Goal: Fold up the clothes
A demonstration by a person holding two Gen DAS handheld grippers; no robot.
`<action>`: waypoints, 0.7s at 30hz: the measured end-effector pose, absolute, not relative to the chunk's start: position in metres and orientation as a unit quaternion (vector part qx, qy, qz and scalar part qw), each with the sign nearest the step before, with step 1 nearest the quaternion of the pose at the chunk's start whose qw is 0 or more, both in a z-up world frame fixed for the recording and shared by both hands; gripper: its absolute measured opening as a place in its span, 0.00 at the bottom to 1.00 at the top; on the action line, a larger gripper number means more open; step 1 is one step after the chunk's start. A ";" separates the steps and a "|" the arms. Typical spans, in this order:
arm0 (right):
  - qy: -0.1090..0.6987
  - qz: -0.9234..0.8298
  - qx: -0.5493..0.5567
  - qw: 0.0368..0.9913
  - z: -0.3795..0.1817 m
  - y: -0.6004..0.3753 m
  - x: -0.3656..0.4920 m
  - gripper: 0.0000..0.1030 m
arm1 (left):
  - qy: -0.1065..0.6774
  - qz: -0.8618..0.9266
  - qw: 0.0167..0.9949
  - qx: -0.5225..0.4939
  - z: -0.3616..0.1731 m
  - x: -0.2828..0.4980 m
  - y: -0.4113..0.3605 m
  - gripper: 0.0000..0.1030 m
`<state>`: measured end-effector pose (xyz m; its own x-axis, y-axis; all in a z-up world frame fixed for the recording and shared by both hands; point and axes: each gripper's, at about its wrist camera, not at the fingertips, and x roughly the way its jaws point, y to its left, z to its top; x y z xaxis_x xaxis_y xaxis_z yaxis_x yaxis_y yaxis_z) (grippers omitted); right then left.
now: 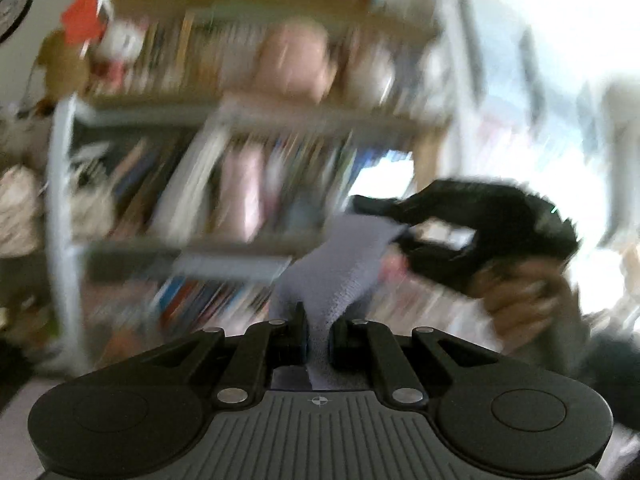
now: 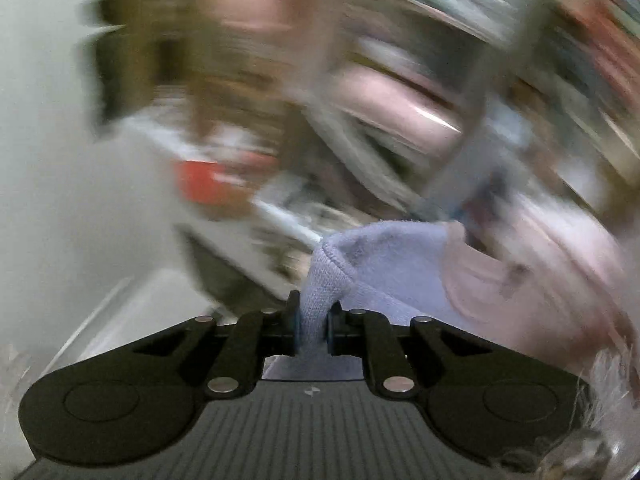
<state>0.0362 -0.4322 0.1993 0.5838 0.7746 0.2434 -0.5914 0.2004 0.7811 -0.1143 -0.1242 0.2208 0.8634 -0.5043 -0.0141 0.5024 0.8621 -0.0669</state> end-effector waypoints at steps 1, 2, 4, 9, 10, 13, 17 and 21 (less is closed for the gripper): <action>0.078 0.467 0.439 0.764 0.218 -0.432 0.033 0.10 | 0.000 -0.286 0.957 -0.050 0.229 -0.117 -0.116 0.08; 0.061 0.485 0.427 0.760 0.235 -0.429 0.031 0.10 | -0.010 -0.304 0.950 -0.068 0.235 -0.119 -0.106 0.08; 0.049 0.504 0.402 0.763 0.256 -0.418 0.029 0.10 | -0.006 -0.327 0.941 -0.091 0.235 -0.118 -0.089 0.08; 0.147 0.469 0.353 0.796 0.234 -0.364 0.055 0.11 | 0.139 -0.255 0.949 -0.127 0.164 -0.078 -0.046 0.08; 0.179 0.451 0.333 0.809 0.217 -0.347 0.066 0.11 | 0.178 -0.232 0.947 -0.134 0.143 -0.067 -0.038 0.08; 0.280 0.387 0.262 0.839 0.151 -0.292 0.098 0.11 | 0.287 -0.169 0.937 -0.107 0.079 -0.036 -0.022 0.08; 0.366 0.330 0.209 0.845 0.078 -0.241 0.118 0.11 | 0.355 -0.119 0.925 -0.061 0.036 -0.014 -0.010 0.08; 0.372 0.343 0.202 0.839 0.060 -0.214 0.122 0.12 | 0.387 -0.083 0.916 -0.059 0.019 -0.002 0.009 0.12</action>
<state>0.1220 -0.2142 0.0600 0.4879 0.7252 -0.4859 -0.4244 0.6835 0.5939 -0.0023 0.0092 0.0189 0.6867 -0.1984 -0.6993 0.1067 0.9791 -0.1729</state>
